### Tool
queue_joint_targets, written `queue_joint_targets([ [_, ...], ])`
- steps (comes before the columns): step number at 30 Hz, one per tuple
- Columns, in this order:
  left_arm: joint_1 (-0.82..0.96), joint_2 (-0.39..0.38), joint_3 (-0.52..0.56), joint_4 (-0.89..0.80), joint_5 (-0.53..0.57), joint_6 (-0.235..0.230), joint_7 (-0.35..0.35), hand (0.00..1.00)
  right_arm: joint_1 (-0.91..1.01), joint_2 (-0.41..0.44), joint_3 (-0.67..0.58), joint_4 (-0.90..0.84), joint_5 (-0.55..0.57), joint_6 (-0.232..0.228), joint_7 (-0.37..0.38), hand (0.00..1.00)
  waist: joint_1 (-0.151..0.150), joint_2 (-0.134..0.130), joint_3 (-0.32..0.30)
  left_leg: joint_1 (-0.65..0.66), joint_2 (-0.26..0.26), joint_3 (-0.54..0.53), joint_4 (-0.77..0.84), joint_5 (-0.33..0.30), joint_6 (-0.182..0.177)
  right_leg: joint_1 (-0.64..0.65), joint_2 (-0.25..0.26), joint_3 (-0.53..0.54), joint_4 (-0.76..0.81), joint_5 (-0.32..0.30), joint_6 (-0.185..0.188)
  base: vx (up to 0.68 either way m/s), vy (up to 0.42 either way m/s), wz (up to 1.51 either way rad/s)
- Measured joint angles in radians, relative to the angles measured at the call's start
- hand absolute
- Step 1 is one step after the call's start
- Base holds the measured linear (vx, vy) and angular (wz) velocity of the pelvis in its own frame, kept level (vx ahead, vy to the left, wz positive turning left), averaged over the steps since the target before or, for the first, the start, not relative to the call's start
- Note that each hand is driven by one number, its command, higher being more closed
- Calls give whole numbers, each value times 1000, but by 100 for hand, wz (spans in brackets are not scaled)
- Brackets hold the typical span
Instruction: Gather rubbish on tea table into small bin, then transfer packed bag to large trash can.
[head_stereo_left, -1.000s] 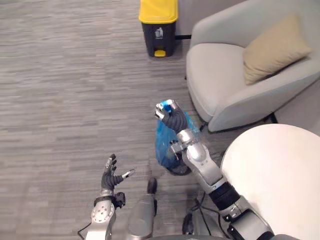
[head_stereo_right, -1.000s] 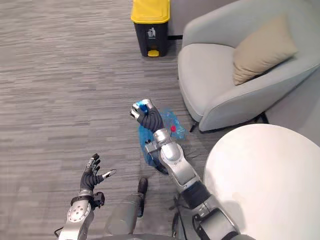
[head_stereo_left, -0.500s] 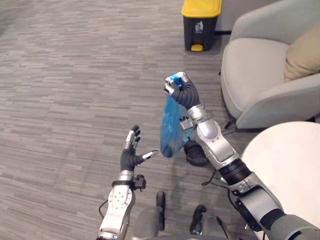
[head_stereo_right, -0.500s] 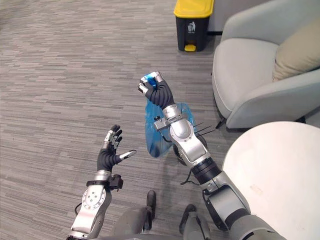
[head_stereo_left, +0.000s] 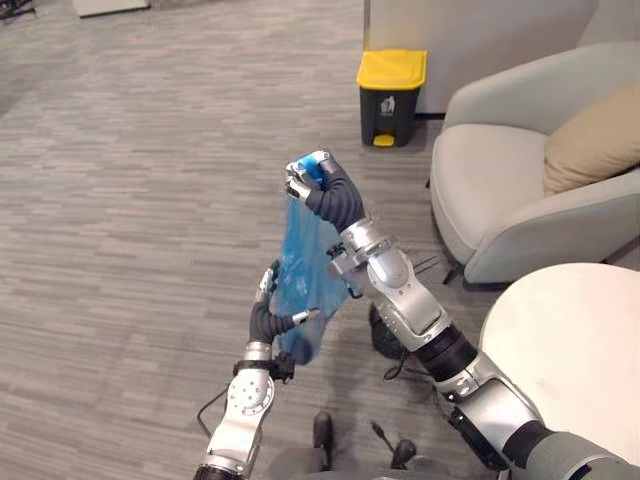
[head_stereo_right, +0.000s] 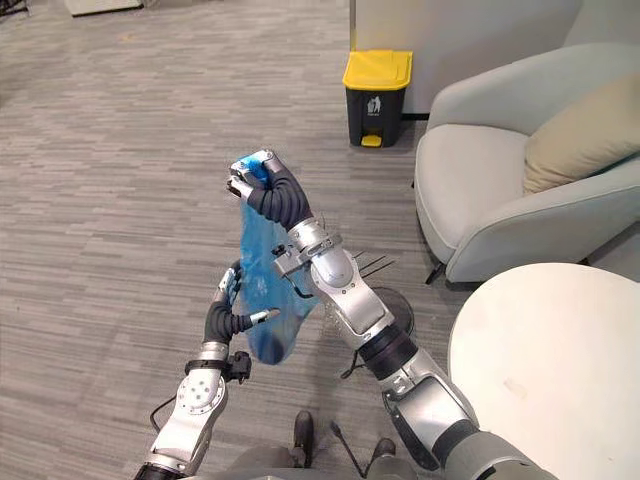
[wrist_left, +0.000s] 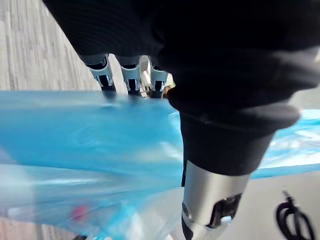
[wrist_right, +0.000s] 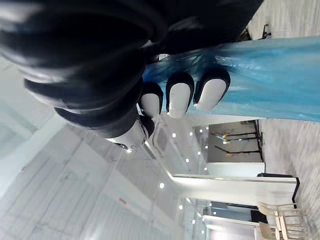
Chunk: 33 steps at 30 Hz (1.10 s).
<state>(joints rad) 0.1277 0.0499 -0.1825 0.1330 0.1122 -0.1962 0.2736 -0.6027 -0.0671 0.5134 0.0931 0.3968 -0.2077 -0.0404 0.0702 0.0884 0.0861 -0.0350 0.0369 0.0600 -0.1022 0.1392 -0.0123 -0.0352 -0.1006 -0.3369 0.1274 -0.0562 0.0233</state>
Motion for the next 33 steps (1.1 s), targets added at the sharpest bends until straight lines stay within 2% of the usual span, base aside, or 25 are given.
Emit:
queue_joint_targets([
  [8,-37,2,-30,197,-1,34,3,0,13,0,94,-69,80,2,31,100,0,-14,-19,7,35,19,0,7,-16,15,43,25,-44,33,-25,-20,-25,-11],
  [12,-105,4,-53,357,4,36,20,0,13,19,166,-81,204,1,47,100,-1,-17,-21,10,58,23,0,12,-30,15,66,35,-51,35,-29,-41,-41,-9],
  [14,-126,-4,-81,375,11,38,36,0,13,31,210,-81,236,-2,48,100,-2,-19,-22,9,66,24,0,12,-40,17,76,36,-62,36,-30,-48,-58,-5],
  [18,-234,-8,-141,374,19,73,56,0,15,85,321,-81,296,0,70,100,-2,-29,-28,4,85,21,0,15,-53,18,96,38,-74,36,-31,-31,-53,0],
  [20,-292,-13,-142,374,18,79,58,0,20,109,330,-81,319,0,72,100,-2,-32,-30,3,89,20,0,17,-56,18,101,38,-75,37,-32,-14,-39,0],
  [21,-327,-13,-143,373,17,80,62,100,23,119,333,-81,334,0,80,100,-2,-31,-31,3,90,20,0,17,-56,18,102,37,-75,39,-35,0,0,0],
  [26,-427,-9,-178,371,16,81,79,100,23,128,375,-81,349,3,90,100,-4,-31,-32,2,88,20,0,18,-57,18,102,38,-77,48,-49,0,0,0],
  [33,-442,-5,-180,371,-16,81,79,100,29,127,399,-76,348,23,111,100,-16,-32,-32,2,87,23,0,18,-57,17,102,41,-77,49,-51,0,0,0],
])
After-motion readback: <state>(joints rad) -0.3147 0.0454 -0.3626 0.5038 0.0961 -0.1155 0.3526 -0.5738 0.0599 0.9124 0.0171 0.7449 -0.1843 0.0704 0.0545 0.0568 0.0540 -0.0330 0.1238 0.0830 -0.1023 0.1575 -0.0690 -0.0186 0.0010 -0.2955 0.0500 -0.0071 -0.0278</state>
